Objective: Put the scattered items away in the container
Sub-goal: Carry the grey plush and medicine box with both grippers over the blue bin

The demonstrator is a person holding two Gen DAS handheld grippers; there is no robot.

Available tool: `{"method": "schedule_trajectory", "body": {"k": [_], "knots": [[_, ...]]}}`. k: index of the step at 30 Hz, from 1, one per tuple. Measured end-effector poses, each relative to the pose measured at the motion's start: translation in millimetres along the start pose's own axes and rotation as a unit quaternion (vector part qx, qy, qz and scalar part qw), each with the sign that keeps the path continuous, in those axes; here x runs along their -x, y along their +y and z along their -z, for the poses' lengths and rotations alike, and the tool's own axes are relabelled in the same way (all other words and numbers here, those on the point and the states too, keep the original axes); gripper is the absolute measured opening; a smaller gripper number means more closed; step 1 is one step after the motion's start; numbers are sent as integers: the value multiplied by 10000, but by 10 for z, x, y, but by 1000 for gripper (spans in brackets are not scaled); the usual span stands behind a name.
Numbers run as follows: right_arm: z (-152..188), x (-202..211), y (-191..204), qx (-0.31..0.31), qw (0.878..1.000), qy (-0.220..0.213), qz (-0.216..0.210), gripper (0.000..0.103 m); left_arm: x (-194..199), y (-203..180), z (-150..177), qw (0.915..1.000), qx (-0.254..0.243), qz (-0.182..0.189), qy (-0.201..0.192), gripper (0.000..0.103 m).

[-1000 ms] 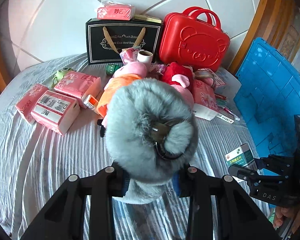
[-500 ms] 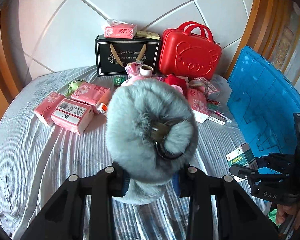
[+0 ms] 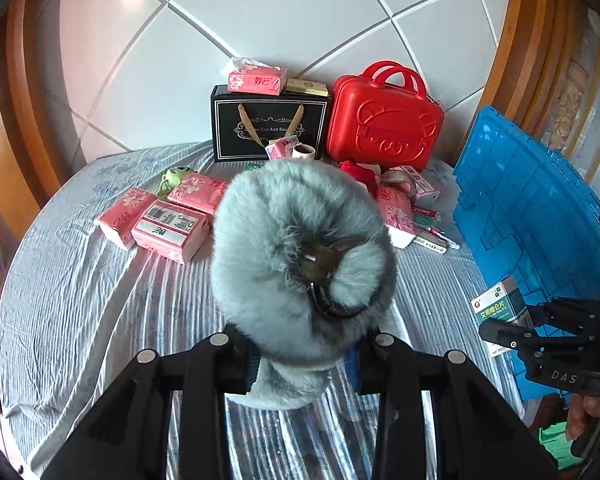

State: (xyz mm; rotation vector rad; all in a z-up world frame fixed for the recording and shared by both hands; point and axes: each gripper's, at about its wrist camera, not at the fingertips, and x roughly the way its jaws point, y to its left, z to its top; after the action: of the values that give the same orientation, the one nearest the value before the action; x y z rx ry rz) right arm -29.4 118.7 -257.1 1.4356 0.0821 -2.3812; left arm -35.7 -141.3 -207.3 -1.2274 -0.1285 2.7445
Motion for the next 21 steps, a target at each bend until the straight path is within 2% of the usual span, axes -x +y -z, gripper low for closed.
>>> {"method": "schedule_trajectory", "body": {"k": [10, 21], "knots": [[-9, 265, 17, 11, 9996, -179, -230, 38, 168, -72, -45, 10000, -40, -51, -72, 32], [-119, 553, -58, 18, 9980, -487, -395, 38, 401, -345, -231, 9994, -140, 18, -331, 32]]}}
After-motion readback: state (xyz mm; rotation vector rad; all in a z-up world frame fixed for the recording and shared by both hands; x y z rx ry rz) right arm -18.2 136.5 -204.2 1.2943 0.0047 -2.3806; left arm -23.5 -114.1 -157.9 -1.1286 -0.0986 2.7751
